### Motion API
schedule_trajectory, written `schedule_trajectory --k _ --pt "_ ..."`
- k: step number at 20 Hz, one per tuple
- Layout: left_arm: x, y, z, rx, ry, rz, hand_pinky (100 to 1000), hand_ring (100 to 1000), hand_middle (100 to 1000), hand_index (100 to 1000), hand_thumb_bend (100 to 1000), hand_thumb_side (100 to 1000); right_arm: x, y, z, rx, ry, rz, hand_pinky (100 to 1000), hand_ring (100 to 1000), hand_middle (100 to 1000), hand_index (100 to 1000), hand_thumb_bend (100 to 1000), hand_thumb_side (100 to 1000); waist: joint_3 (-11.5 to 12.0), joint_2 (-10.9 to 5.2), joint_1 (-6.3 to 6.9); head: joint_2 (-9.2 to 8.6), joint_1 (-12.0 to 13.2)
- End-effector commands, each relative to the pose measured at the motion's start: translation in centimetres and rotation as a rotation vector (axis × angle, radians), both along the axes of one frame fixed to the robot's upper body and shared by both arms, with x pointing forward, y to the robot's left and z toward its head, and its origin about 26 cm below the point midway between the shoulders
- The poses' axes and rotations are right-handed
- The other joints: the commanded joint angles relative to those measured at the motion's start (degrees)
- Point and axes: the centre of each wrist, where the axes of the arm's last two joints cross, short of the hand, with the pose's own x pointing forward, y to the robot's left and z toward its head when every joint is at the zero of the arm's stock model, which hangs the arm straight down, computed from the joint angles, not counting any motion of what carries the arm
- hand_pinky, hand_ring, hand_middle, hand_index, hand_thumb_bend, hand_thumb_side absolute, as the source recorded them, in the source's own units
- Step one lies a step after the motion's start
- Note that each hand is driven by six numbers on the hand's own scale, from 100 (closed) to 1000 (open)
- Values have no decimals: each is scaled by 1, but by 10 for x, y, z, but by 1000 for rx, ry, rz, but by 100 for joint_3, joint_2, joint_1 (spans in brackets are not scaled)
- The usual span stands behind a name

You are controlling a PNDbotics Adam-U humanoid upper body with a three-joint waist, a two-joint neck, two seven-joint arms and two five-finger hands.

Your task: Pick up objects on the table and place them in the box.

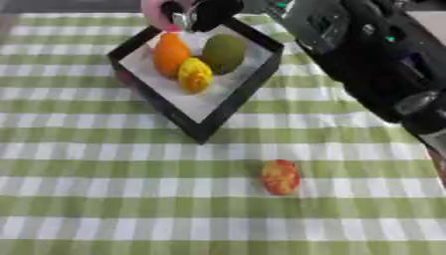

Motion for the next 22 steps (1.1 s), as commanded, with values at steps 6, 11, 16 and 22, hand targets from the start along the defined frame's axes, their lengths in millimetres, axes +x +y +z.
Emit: schedule_trajectory --k 6,11,16,22 --pt "-2 0 14 20 -49 -3 786 693 630 771 272 429 31 -2 -41 -88 43 -35 788 633 527 670 100 379 58 -137 -65 -85 -67" --pt "-2 1 13 19 -45 -1 785 693 629 771 272 427 35 -5 -46 -144 25 -42 823 763 681 833 159 466 39 -150 -62 -82 -52" --pt "-2 1 11 18 -40 1 785 692 630 771 271 428 32 -6 -34 -172 25 -32 877 832 779 912 202 443 -2 -166 -54 -78 -26" --pt "-3 2 10 18 -38 7 786 692 630 772 273 426 24 -7 -9 -135 -20 -27 934 871 813 960 324 503 -41 -189 -47 -72 12"
